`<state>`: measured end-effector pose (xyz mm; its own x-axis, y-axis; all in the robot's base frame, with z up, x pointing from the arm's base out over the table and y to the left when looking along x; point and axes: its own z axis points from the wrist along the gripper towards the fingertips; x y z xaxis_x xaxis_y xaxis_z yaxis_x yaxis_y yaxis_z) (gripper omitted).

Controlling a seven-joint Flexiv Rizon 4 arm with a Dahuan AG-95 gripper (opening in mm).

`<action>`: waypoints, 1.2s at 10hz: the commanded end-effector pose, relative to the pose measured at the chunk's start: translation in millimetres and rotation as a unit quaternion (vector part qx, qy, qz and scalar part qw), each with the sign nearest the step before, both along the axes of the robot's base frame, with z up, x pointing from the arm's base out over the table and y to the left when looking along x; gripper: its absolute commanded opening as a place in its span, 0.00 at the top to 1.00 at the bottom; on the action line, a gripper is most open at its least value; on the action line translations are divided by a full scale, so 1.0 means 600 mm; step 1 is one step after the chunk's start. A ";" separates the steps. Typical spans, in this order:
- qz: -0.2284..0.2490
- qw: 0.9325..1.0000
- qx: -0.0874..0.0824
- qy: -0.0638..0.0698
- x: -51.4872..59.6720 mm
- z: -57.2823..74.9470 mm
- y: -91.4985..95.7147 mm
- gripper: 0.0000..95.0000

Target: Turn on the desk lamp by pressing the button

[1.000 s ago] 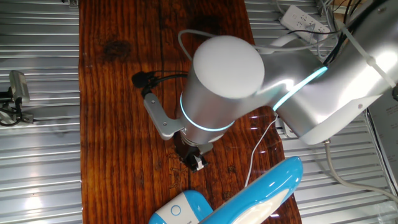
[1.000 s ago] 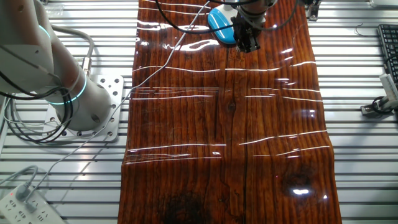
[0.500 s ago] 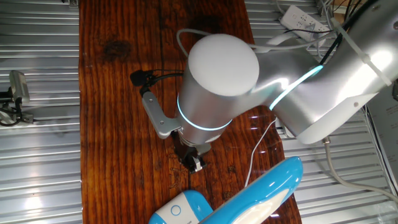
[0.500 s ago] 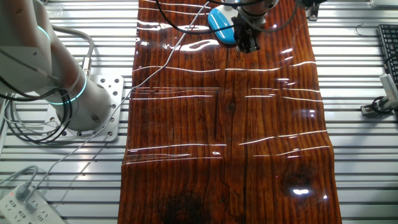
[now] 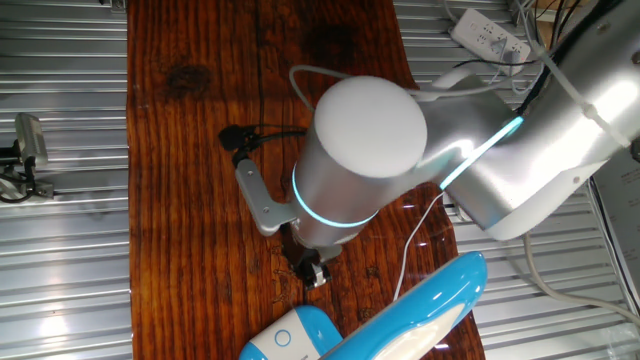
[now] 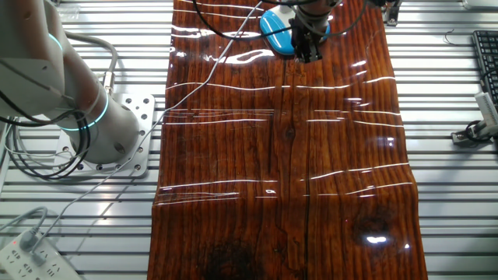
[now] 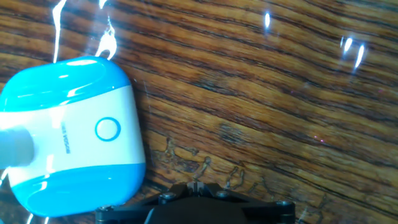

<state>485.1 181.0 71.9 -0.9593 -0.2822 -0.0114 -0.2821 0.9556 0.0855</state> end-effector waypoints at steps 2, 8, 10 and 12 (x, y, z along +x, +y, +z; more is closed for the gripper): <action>-0.008 1.000 -0.006 -0.003 0.004 -0.006 0.012 1.00; -0.030 1.000 -0.007 -0.005 0.015 -0.015 0.037 1.00; -0.034 0.999 -0.008 -0.005 0.018 -0.017 0.042 1.00; -0.033 0.999 -0.009 -0.006 0.019 -0.018 0.044 1.00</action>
<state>496.3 207.9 60.4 -0.9757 -0.2182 -0.0188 -0.2190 0.9735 0.0654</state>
